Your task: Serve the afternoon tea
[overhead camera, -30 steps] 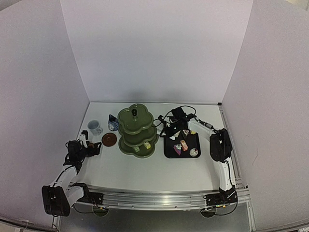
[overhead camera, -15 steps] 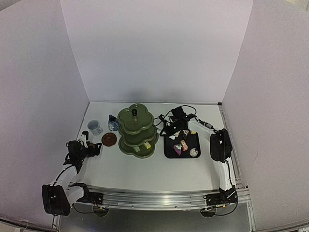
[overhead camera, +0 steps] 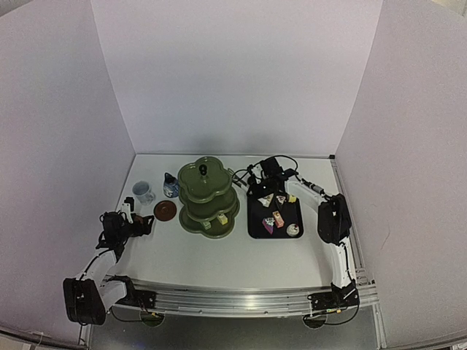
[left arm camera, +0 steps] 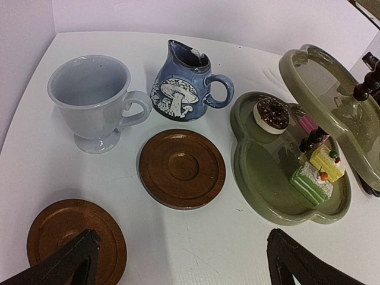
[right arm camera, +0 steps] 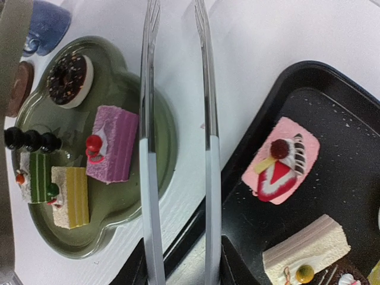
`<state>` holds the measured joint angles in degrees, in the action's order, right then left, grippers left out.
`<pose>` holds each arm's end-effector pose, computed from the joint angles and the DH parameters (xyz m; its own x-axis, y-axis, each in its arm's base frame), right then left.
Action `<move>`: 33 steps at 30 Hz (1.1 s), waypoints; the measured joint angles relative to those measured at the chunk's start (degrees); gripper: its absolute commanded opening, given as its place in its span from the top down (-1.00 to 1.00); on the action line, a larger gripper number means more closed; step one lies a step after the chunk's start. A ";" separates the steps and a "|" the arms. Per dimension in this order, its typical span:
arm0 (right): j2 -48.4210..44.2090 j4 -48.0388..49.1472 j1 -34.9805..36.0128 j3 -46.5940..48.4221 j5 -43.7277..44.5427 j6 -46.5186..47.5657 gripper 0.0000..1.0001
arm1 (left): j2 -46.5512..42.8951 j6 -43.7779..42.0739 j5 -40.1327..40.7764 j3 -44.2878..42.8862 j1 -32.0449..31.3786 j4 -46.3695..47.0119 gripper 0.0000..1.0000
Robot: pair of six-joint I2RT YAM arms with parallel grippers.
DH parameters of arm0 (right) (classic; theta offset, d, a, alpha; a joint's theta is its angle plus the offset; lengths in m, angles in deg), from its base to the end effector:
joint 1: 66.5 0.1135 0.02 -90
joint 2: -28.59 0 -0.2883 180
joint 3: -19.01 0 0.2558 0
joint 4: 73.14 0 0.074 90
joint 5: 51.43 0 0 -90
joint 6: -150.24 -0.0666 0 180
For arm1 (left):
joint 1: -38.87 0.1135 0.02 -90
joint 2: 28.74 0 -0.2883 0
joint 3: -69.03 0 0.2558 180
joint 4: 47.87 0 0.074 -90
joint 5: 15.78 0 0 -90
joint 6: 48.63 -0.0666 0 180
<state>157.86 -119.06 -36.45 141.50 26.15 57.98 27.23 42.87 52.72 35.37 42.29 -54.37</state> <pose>0.4609 0.2832 0.1959 -0.7118 -0.3673 -0.5988 -0.5742 0.7952 0.1949 0.2155 -0.0116 0.1898 -0.4878 -0.0536 -0.8713 0.2524 0.9468 -0.1995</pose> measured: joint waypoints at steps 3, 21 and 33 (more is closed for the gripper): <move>-0.02 0.17 -0.45 0.06 3.20 -1.71 0.39 | -0.02 0.02 0.00 -0.02 0.00 0.00 -0.97; -17.47 -7.43 -10.12 -12.33 11.84 -7.52 0.31 | -0.20 -0.20 0.07 -0.46 0.00 -1.68 -0.97; -19.54 -18.51 -16.34 -12.48 12.45 -6.68 0.32 | -0.46 -0.29 0.07 -3.10 0.00 -2.59 -0.97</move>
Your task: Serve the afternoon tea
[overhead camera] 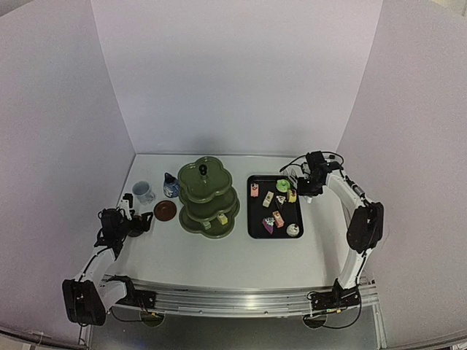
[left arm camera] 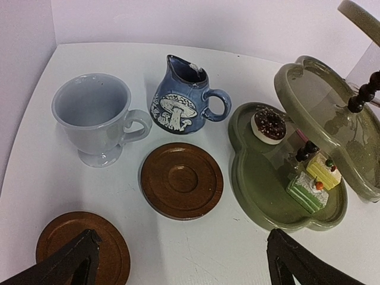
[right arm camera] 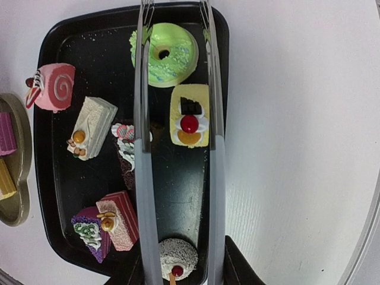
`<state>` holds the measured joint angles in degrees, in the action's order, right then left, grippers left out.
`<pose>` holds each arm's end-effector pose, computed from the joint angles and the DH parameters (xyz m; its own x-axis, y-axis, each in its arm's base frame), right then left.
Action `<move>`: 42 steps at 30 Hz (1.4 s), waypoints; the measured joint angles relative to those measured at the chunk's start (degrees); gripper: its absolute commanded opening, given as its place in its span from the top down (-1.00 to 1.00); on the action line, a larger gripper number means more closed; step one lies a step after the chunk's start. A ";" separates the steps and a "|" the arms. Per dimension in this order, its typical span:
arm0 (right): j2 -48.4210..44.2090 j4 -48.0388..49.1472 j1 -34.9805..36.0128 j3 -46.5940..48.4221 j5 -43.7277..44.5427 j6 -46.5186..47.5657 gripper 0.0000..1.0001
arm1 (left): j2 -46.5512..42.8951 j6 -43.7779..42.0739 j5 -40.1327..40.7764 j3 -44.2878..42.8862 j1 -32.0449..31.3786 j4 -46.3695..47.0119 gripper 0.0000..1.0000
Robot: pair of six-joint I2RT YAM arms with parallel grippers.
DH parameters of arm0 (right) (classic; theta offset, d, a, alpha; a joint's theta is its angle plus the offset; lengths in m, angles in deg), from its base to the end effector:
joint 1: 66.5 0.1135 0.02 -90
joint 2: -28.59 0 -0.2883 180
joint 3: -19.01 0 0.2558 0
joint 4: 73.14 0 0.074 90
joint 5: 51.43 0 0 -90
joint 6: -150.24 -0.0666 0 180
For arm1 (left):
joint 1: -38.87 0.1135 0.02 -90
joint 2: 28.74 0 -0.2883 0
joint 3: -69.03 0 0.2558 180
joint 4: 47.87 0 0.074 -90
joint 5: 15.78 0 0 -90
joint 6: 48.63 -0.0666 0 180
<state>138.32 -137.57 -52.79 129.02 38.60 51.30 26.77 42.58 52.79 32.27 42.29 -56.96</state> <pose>0.4221 0.1029 0.2596 -0.9005 -0.0597 -0.4308 -0.0980 0.9929 0.0673 0.2203 -0.0112 0.2054 -0.4717 -0.0479 -0.8805 0.2571 0.9477 -0.1893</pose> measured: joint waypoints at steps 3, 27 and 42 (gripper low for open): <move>0.00 -1.57 -0.02 0.00 -0.02 0.23 0.32 | -0.04 0.00 0.00 -0.07 0.00 -0.07 -0.97; 2.68 -6.93 -0.02 2.25 -1.73 0.79 0.76 | -0.81 -3.10 -0.02 -0.07 0.00 -0.55 -0.97; 2.53 -7.61 -0.02 3.72 -1.73 0.78 1.00 | -0.81 -3.41 0.00 -0.12 0.00 -0.53 -0.98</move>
<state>140.86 -145.18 -52.81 132.73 36.87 52.08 25.96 39.17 52.79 32.15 42.29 -57.49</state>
